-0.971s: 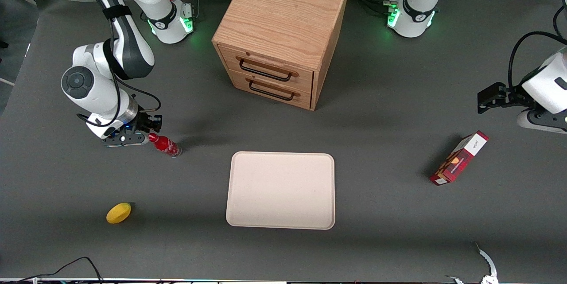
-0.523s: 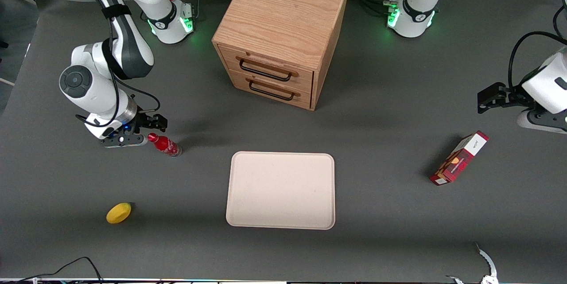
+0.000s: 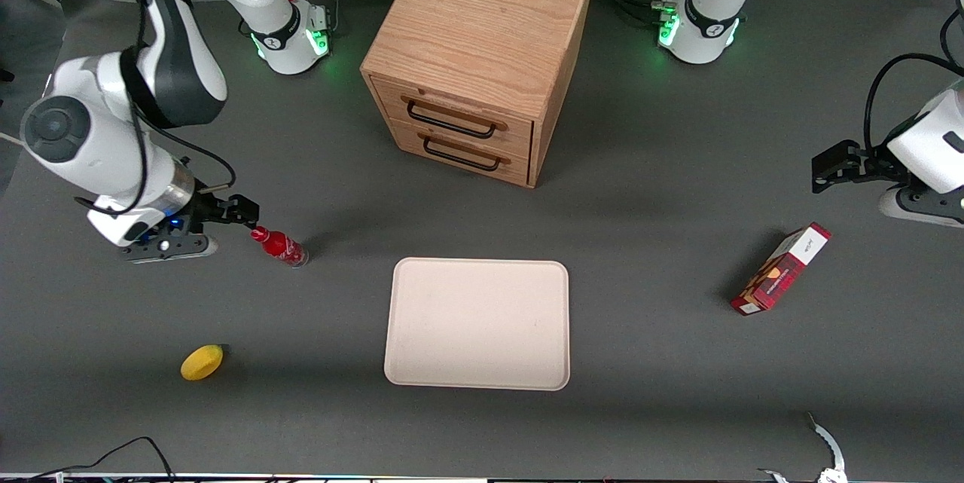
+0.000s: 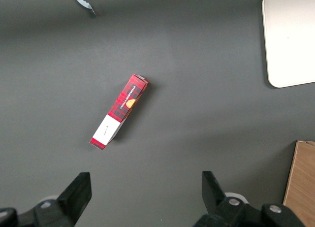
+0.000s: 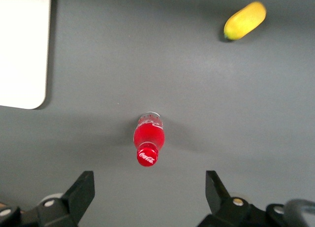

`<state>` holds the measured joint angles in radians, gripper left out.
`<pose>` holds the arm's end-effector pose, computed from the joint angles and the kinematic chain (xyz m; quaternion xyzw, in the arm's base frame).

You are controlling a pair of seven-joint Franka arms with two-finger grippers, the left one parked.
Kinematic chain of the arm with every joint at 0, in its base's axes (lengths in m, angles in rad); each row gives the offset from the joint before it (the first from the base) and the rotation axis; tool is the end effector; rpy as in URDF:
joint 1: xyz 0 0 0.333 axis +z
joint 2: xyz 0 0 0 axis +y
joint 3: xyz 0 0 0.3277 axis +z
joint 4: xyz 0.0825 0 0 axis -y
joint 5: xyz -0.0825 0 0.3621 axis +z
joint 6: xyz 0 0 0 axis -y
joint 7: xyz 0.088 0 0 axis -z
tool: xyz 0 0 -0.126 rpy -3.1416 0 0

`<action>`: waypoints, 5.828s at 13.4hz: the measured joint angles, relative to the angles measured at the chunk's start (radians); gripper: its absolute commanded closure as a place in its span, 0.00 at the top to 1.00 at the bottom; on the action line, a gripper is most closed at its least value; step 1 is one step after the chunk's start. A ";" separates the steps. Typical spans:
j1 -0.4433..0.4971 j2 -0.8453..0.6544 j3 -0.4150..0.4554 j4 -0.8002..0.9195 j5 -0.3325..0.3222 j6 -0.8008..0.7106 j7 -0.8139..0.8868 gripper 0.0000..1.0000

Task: Place coke bottle on tray
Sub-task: 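Adjust the right gripper and close it on the bottle, then lift the bottle and carry it over the cream tray, then lower the bottle onto the tray and open the right gripper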

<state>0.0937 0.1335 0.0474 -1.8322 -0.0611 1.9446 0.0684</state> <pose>0.5719 0.0749 0.4560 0.9985 0.0476 -0.0078 0.0261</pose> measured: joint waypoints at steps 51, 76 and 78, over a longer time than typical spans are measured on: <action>0.004 0.166 0.061 0.668 0.089 -0.494 -0.049 0.00; 0.348 0.731 -0.060 0.814 0.022 0.112 0.234 0.00; 0.349 0.739 -0.060 0.814 0.020 0.118 0.234 0.00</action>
<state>0.4423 0.8721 -0.0129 -1.0179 -0.0408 2.0630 0.3022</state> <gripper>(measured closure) 0.687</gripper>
